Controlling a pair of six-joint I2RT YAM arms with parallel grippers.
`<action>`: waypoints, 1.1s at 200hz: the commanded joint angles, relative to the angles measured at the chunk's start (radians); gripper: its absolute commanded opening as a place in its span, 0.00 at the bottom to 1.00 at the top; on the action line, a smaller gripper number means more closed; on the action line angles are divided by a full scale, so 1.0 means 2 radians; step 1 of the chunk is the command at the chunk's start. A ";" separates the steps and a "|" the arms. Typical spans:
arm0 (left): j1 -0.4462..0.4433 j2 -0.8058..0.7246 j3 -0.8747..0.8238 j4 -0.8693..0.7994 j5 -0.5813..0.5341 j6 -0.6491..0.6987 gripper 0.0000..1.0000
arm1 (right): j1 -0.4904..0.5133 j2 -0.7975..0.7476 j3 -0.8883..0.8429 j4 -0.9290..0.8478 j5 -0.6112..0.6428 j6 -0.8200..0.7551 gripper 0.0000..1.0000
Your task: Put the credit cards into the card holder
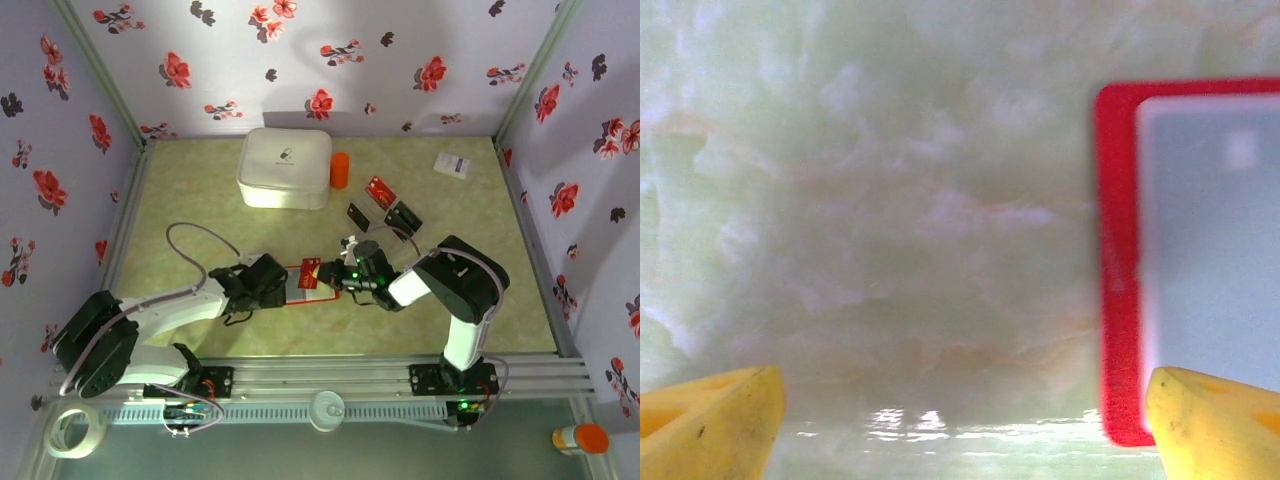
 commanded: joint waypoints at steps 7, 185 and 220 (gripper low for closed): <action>-0.003 0.004 0.030 -0.011 -0.005 0.007 0.94 | 0.004 0.008 -0.001 -0.004 0.009 -0.008 0.00; -0.003 0.091 0.013 0.026 -0.011 0.011 0.95 | -0.017 -0.079 0.004 -0.053 0.006 -0.019 0.00; -0.003 0.087 0.007 0.027 -0.010 0.007 0.94 | -0.027 -0.091 0.004 -0.074 0.007 -0.034 0.00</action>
